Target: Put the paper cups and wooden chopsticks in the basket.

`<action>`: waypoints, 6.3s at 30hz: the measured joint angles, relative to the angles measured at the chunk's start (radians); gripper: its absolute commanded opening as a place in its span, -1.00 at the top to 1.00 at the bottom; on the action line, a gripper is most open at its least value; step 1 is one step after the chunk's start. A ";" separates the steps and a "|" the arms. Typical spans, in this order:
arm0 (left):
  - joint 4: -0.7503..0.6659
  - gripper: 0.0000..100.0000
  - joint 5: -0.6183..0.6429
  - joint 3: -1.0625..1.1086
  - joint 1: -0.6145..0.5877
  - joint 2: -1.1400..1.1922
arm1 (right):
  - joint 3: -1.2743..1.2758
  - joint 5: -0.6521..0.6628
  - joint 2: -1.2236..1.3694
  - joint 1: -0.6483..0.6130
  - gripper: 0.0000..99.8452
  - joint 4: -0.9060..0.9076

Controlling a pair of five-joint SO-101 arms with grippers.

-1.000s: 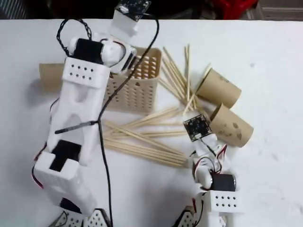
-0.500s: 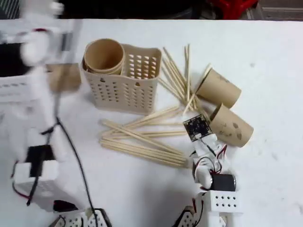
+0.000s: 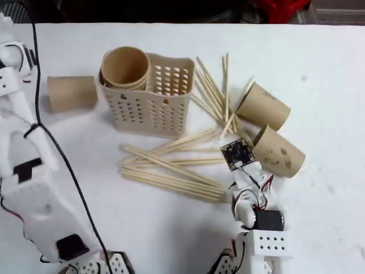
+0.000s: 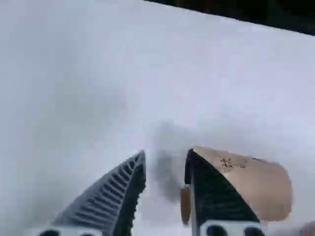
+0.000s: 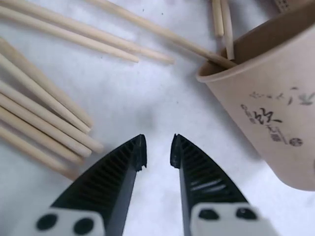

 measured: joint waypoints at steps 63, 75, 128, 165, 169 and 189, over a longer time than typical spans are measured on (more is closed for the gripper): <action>0.281 0.70 -0.213 -0.520 -0.049 0.537 | 0.000 0.002 0.000 -0.002 0.82 0.000; 0.483 0.70 -0.473 -0.526 -0.382 0.588 | 0.000 0.000 0.000 -0.002 0.82 0.000; -0.058 0.57 -0.376 0.825 -0.384 -0.385 | 0.000 0.002 0.000 0.000 0.82 0.000; -0.166 0.57 -0.040 0.830 -0.120 -0.453 | 0.000 0.002 0.000 0.000 0.82 0.000; -0.196 0.57 -0.029 0.822 -0.107 -0.351 | 0.000 0.002 0.000 0.000 0.82 0.000; 0.241 0.57 -0.267 0.463 -0.157 -0.199 | 0.000 0.002 0.000 0.000 0.82 0.000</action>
